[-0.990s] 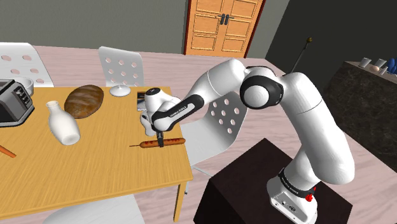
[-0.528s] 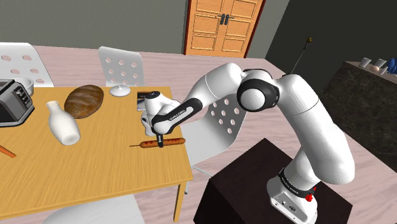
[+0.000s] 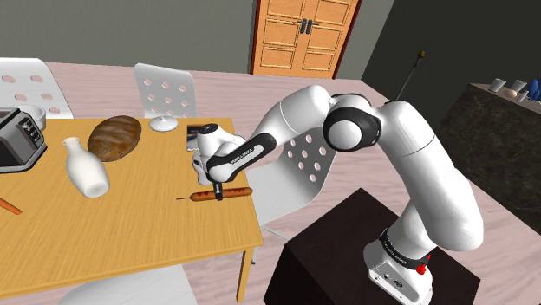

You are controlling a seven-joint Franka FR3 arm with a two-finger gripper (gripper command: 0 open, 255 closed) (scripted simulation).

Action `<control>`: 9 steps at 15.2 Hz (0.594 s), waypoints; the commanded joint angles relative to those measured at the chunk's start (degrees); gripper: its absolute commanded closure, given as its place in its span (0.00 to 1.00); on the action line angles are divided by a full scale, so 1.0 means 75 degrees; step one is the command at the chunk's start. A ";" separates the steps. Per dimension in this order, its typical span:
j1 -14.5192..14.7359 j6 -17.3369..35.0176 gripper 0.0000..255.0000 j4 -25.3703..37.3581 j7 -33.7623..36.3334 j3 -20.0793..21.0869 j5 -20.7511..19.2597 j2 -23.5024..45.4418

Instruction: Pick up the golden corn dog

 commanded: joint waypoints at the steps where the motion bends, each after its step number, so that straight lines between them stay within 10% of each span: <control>1: -0.0011 -0.0061 1.00 -0.0089 -0.0004 0.0013 0.0010 -0.0146; 9: -0.0062 -0.0468 1.00 -0.0327 -0.0056 0.0085 0.0079 -0.0792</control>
